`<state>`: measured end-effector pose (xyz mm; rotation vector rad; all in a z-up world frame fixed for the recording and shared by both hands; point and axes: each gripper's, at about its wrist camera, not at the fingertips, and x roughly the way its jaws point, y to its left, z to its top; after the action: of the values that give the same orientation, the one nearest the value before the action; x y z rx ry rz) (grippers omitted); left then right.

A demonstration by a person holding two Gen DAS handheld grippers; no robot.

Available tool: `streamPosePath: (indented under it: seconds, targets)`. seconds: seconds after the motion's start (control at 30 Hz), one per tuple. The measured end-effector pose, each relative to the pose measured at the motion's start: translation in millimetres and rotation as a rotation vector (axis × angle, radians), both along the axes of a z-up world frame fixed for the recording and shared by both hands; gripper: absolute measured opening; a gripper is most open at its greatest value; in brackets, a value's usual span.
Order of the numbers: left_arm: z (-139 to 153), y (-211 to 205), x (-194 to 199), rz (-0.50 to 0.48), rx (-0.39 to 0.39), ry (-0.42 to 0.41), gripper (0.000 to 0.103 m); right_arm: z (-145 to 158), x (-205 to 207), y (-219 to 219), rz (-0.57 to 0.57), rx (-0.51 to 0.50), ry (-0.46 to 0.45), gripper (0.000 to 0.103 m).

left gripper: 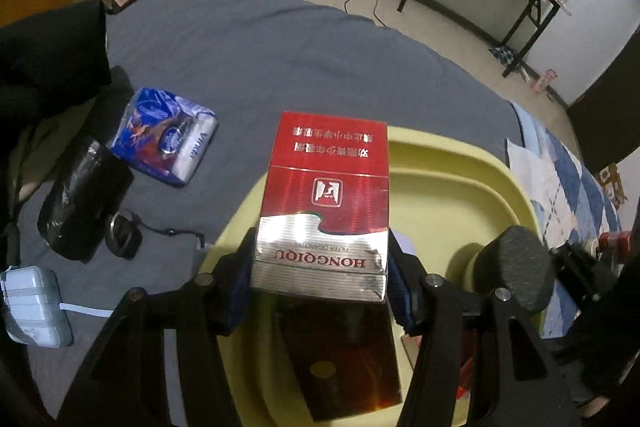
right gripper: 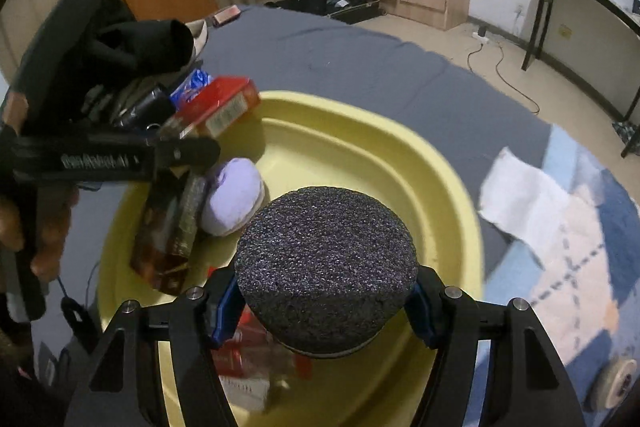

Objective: Organize rigid objects
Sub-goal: 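Place red-silver box and black foam disc into the yellow tray, then grasp the silver tin with left tool while right tool grasps red box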

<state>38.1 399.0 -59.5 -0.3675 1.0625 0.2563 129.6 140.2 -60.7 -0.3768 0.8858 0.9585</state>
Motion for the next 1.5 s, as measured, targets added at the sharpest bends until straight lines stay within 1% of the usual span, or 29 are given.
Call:
streamPosePath:
  seconds: [0.1, 0.17, 0.2, 0.23, 0.27, 0.3, 0.33, 0.37, 0.4, 0.47, 0.53, 0.63, 0.73, 0.77, 0.83, 0.87, 0.93, 1.0, 1.03, 1.1, 1.13, 1.2, 1.23, 1.27, 1.3, 1.33, 1.4, 1.5]
  targets:
    - [-4.8, -3.6, 4.4, -0.018, 0.024, 0.021, 0.058, -3.3, 2.0, -0.8, -0.023, 0.033, 0.028, 0.067]
    - [-8.4, -6.8, 7.4, -0.016, 0.036, 0.034, 0.059, -5.7, -0.1, 3.2, -0.029, 0.029, 0.022, 0.068]
    - [-8.3, -8.1, 8.6, -0.017, 0.042, 0.030, 0.059, -5.9, -1.0, 7.1, -0.026, 0.025, 0.017, 0.068]
    - [-6.5, -10.1, 8.3, -0.018, 0.054, 0.020, 0.061, -5.4, -3.3, 9.0, -0.018, 0.019, 0.007, 0.068]
    - [-2.8, -11.9, 7.2, -0.018, 0.061, 0.005, 0.070, -4.2, -6.4, 10.1, -0.009, 0.017, -0.004, 0.070]
    - [1.6, -13.2, 5.8, -0.018, 0.060, -0.011, 0.077, -2.7, -9.1, 10.1, 0.000, 0.025, -0.007, 0.074]
    - [7.7, -15.3, 2.8, -0.016, 0.055, -0.036, 0.091, 0.2, -11.9, 8.3, 0.008, 0.040, -0.008, 0.086]
    - [16.0, -17.1, -1.4, -0.012, 0.051, -0.071, 0.101, 4.4, -15.8, 3.9, 0.008, 0.058, -0.017, 0.096]
    - [25.7, -20.3, -6.3, -0.011, 0.052, -0.107, 0.103, 8.7, -18.2, -1.5, 0.004, 0.075, -0.021, 0.098]
    - [42.1, -30.0, -13.4, -0.024, 0.060, -0.152, 0.103, 16.2, -22.6, -14.8, -0.013, 0.106, -0.023, 0.098]
    - [52.2, -40.5, -16.4, -0.032, 0.068, -0.168, 0.103, 24.6, -24.7, -34.8, -0.055, 0.135, -0.035, 0.100]
    - [66.2, -68.6, -11.6, -0.074, 0.057, -0.170, 0.103, 39.2, -25.2, -85.8, -0.135, 0.186, -0.042, 0.103]
    - [78.3, -113.6, -2.3, -0.175, 0.063, -0.182, 0.103, 51.9, -30.3, -139.2, -0.201, 0.197, -0.083, 0.103]
    - [81.3, -136.7, 1.4, -0.215, 0.067, -0.185, 0.103, 56.3, -32.1, -164.4, -0.234, 0.199, -0.101, 0.103]
    - [83.8, -170.1, 8.2, -0.276, 0.053, -0.189, 0.103, 60.8, -33.9, -208.5, -0.290, 0.196, -0.115, 0.103]
    - [83.4, -190.6, 11.9, -0.314, 0.034, -0.193, 0.103, 61.6, -33.9, -237.1, -0.331, 0.189, -0.122, 0.103]
    - [78.1, -233.7, 20.3, -0.383, -0.008, -0.178, 0.103, 60.6, -33.1, -290.0, -0.402, 0.165, -0.147, 0.103]
    - [72.2, -266.6, 29.1, -0.420, -0.040, -0.157, 0.103, 56.0, -30.8, -333.7, -0.475, 0.127, -0.164, 0.103]
    - [67.7, -283.1, 33.9, -0.428, -0.061, -0.140, 0.103, 52.2, -28.4, -359.2, -0.519, 0.116, -0.152, 0.103]
    - [61.2, -309.4, 40.4, -0.462, -0.095, -0.131, 0.103, 44.7, -24.3, -398.1, -0.578, 0.102, -0.146, 0.103]
    - [57.3, -321.6, 44.4, -0.486, -0.093, -0.126, 0.103, 41.1, -23.2, -410.2, -0.593, 0.093, -0.150, 0.103]
    - [48.7, -343.3, 49.4, -0.550, -0.042, -0.137, 0.103, 26.3, -19.5, -437.9, -0.619, 0.060, -0.155, 0.103]
    - [43.6, -351.1, 52.0, -0.586, 0.004, -0.151, 0.103, 20.0, -17.5, -444.5, -0.623, 0.047, -0.150, 0.103]
    - [33.9, -357.9, 56.7, -0.593, 0.061, -0.136, 0.103, 11.7, -12.6, -451.5, -0.632, 0.035, -0.135, 0.103]
    - [22.3, -361.5, 62.9, -0.581, 0.086, -0.095, 0.103, 5.3, -10.9, -454.7, -0.639, 0.036, -0.125, 0.103]
    - [13.2, -362.4, 68.1, -0.567, 0.080, -0.074, 0.103, -1.4, -8.8, -456.9, -0.645, 0.048, -0.113, 0.103]
    - [5.4, -358.5, 73.5, -0.537, 0.077, -0.073, 0.103, -15.3, -5.1, -459.4, -0.657, 0.074, -0.084, 0.103]
    - [-2.9, -355.7, 82.6, -0.497, 0.034, -0.084, 0.102, -28.1, 4.6, -462.0, -0.641, 0.058, -0.082, 0.103]
